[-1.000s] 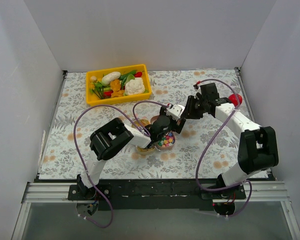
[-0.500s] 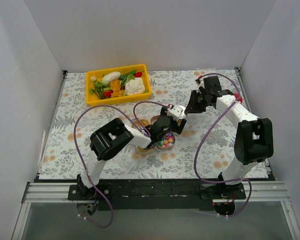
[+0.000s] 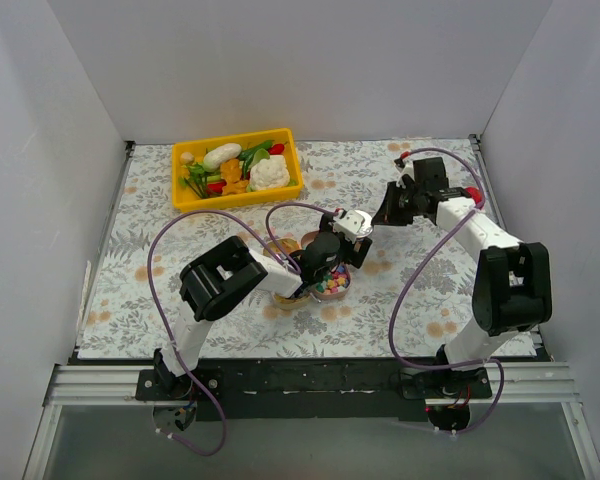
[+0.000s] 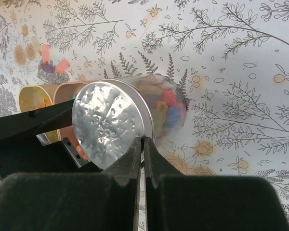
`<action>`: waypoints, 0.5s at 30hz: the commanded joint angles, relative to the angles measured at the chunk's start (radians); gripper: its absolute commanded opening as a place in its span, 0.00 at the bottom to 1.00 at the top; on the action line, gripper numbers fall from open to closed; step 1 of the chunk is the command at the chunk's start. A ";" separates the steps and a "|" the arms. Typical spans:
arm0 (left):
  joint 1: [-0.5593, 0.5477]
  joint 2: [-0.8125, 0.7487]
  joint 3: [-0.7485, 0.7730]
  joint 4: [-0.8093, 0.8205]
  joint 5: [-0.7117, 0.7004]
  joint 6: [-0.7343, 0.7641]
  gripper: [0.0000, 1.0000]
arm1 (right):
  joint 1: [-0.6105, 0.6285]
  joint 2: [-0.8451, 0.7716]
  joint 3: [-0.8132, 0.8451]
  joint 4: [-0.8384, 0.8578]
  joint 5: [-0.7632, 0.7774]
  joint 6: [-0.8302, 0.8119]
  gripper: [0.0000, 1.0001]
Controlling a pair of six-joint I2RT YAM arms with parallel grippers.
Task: Pack the candies
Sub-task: Screw the bottle lid onto the packing bottle.
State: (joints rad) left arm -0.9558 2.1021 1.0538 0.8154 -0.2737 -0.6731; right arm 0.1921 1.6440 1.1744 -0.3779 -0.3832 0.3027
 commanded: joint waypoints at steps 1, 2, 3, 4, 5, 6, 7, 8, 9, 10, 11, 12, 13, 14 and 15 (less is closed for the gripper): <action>-0.023 0.047 -0.028 -0.170 0.080 0.012 0.85 | 0.098 -0.006 -0.100 -0.069 -0.106 0.016 0.01; -0.024 0.047 -0.028 -0.170 0.080 0.012 0.84 | 0.104 -0.009 -0.108 -0.065 -0.106 0.022 0.01; -0.024 0.047 -0.028 -0.170 0.079 0.012 0.84 | 0.112 -0.013 -0.122 -0.058 -0.105 0.030 0.01; -0.023 0.047 -0.026 -0.170 0.079 0.012 0.84 | 0.122 -0.021 -0.127 -0.053 -0.103 0.044 0.01; -0.023 0.047 -0.028 -0.171 0.079 0.013 0.84 | 0.128 -0.026 -0.131 -0.050 -0.103 0.049 0.01; -0.024 0.047 -0.028 -0.171 0.077 0.012 0.85 | 0.135 -0.027 -0.131 -0.050 -0.102 0.053 0.01; -0.024 0.047 -0.029 -0.171 0.079 0.012 0.84 | 0.150 -0.030 -0.134 -0.049 -0.097 0.059 0.01; -0.023 0.047 -0.029 -0.171 0.079 0.013 0.84 | 0.158 -0.032 -0.134 -0.047 -0.097 0.070 0.01; -0.026 0.047 -0.029 -0.171 0.077 0.014 0.84 | 0.164 -0.033 -0.136 -0.046 -0.094 0.079 0.01; -0.024 0.047 -0.029 -0.171 0.079 0.015 0.84 | 0.179 -0.038 -0.140 -0.041 -0.091 0.085 0.01; -0.026 0.047 -0.029 -0.170 0.079 0.014 0.84 | 0.184 -0.038 -0.144 -0.038 -0.089 0.104 0.01; -0.024 0.047 -0.029 -0.171 0.079 0.014 0.84 | 0.190 -0.041 -0.150 -0.033 -0.091 0.111 0.01; -0.026 0.047 -0.029 -0.170 0.079 0.015 0.84 | 0.201 -0.049 -0.160 -0.027 -0.089 0.119 0.01; -0.024 0.047 -0.026 -0.170 0.077 0.015 0.84 | 0.205 -0.052 -0.166 -0.024 -0.088 0.130 0.01; -0.026 0.047 -0.028 -0.170 0.079 0.015 0.84 | 0.210 -0.056 -0.173 -0.021 -0.091 0.141 0.01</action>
State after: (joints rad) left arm -0.9558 2.1017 1.0534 0.8146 -0.3054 -0.6701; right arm 0.2653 1.5730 1.0809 -0.2497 -0.2436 0.3481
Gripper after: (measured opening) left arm 0.845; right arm 0.063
